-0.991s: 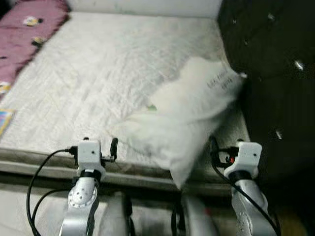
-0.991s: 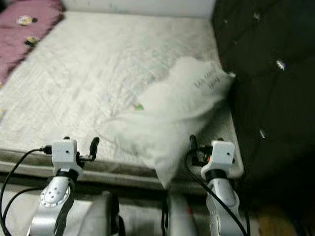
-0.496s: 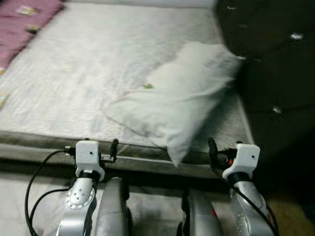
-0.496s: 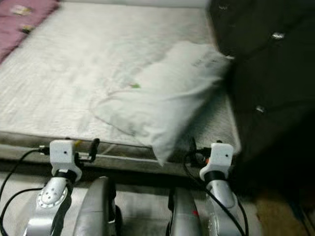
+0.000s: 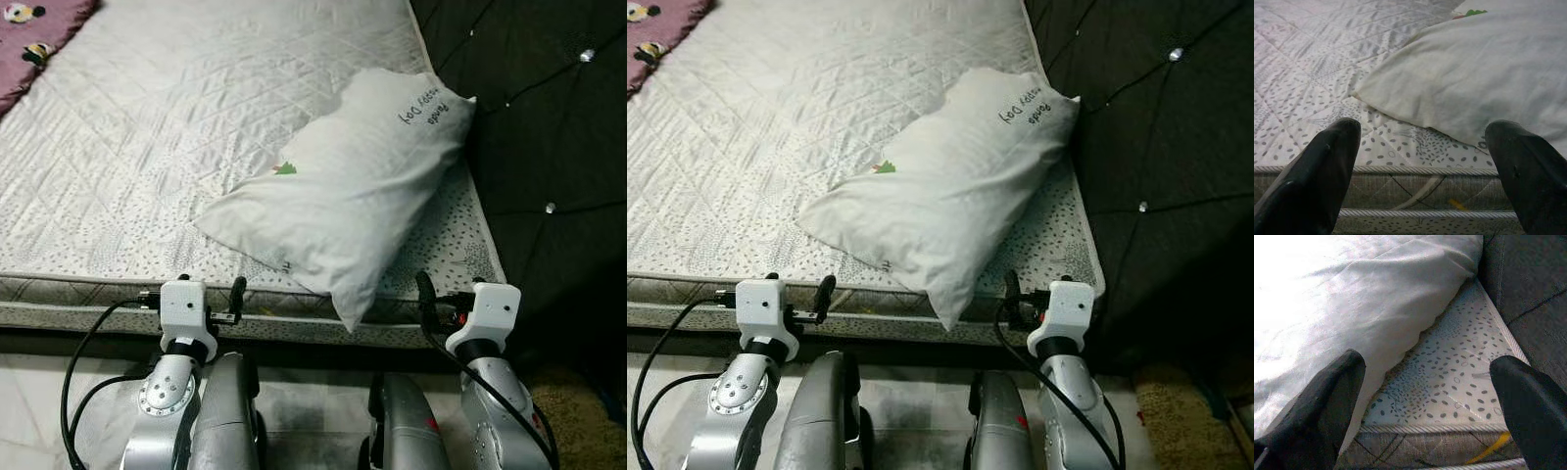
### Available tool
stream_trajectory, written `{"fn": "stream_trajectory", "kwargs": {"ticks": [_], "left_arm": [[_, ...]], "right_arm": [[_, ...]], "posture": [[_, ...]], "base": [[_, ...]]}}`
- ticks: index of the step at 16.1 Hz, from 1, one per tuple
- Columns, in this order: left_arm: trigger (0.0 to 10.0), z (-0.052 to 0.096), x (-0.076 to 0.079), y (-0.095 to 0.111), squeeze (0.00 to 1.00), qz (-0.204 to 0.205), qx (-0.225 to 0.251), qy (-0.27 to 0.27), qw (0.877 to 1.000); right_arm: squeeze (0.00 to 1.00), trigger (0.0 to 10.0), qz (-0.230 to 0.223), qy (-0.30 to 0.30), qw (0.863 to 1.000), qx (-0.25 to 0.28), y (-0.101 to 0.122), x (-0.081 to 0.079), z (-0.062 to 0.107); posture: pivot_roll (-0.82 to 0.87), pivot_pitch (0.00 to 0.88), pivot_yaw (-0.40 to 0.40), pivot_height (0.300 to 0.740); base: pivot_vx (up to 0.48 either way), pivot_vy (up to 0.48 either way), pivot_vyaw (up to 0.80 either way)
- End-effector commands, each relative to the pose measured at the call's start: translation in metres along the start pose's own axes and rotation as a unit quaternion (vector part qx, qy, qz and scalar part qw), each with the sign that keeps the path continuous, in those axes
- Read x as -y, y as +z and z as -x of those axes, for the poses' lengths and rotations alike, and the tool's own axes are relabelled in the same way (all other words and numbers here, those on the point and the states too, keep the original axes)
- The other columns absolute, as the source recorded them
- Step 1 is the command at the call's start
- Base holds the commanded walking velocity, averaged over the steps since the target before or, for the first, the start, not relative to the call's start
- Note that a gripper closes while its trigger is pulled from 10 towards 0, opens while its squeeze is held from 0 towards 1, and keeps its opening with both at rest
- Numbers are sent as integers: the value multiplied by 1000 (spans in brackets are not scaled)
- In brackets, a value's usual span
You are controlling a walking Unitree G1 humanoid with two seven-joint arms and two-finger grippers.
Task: Clean up the room
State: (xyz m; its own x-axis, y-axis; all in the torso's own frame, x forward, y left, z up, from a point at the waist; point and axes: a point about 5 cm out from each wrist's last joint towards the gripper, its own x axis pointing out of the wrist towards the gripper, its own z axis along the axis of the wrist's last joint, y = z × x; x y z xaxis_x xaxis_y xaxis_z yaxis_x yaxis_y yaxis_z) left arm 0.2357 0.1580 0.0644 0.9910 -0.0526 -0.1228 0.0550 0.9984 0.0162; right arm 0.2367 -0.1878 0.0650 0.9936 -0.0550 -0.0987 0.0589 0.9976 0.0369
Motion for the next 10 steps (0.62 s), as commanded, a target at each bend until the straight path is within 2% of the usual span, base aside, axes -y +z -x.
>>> {"fn": "stream_trajectory", "kwargs": {"ticks": [1,2,5,10], "left_arm": [[10000,1,-2,3,0,-2,7,-1,1000],[10000,1,-3,3,0,-3,7,-2,1000],[10000,1,-3,3,0,-3,6,-2,1000],[10000,1,-3,3,0,-3,6,-3,1000]], "right_arm": [[0,10000,2,0,1000,-9,-2,1,0],[0,10000,1,1,1000,-10,-2,1,0],[0,10000,1,1,1000,-10,-3,1,0],[0,10000,1,1,1000,-10,-3,1,0]], "posture": [[-39,125,10,612],[-39,125,10,612],[-37,125,10,612],[-37,125,10,612]], "base": [[285,0,0],[281,0,0],[286,0,-702],[292,0,0]]}}
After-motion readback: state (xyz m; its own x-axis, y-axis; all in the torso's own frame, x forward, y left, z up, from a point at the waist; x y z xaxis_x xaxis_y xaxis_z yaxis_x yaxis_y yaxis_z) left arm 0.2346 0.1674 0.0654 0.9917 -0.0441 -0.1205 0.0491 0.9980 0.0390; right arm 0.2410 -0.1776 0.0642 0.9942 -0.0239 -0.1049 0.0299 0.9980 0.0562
